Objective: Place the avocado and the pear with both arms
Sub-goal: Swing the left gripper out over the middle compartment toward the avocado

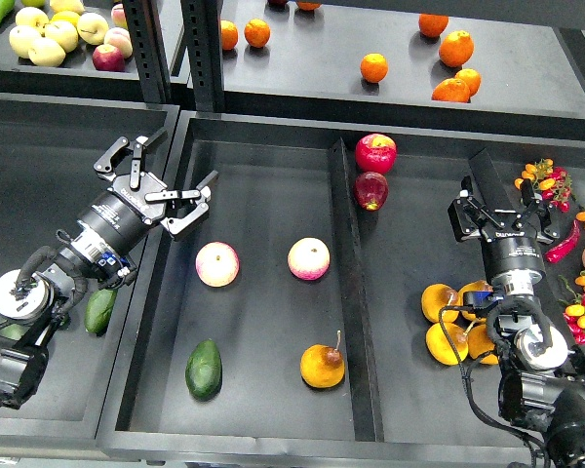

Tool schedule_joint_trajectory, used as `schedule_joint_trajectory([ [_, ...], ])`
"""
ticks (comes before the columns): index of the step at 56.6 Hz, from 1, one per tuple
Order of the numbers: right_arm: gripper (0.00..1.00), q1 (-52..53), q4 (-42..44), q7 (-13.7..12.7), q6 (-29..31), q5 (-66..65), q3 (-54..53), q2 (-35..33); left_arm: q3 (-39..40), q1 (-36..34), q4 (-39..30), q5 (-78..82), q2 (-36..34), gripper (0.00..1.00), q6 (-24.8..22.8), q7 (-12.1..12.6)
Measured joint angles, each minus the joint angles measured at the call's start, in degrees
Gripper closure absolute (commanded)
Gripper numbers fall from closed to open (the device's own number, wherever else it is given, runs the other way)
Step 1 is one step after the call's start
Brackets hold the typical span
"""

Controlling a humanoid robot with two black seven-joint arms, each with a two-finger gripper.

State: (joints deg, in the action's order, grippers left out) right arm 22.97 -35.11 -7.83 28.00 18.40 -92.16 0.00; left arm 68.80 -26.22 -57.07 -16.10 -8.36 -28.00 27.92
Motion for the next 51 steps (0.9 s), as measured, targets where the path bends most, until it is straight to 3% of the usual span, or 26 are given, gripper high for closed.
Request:
schedule_joint_trajectory([
  [9,0.00,0.42,0.76,-0.25,0.00,0.05,-0.04,0.00,-7.13,-2.26,-2.83,0.04,-6.23,0.01,-0.02,0.08],
  [15,0.00,0.47,1.02,-1.92,0.00,0.24,-0.08,0.00,-13.99,-6.08,-3.20,0.12,-11.21,0.01,-0.02,0.09],
  [25,0.00,1.23,1.87,-4.67,0.00,2.66,-0.13,-1.03,-32.50,-17.06,-3.35,1.51,-19.18,0.01,-0.02,0.10],
  [33,0.00,2.99,4.15,-4.84,0.00,3.40,-0.19,-3.20,-45.34,-26.00,-3.53,11.67,-20.38,0.01,-0.02,0.09],
  [51,0.00,5.27,7.86,-4.97,0.00,3.51,-0.13,-6.89,-58.96,-31.55,-4.98,27.75,-19.05,0.01,-0.02,0.08],
])
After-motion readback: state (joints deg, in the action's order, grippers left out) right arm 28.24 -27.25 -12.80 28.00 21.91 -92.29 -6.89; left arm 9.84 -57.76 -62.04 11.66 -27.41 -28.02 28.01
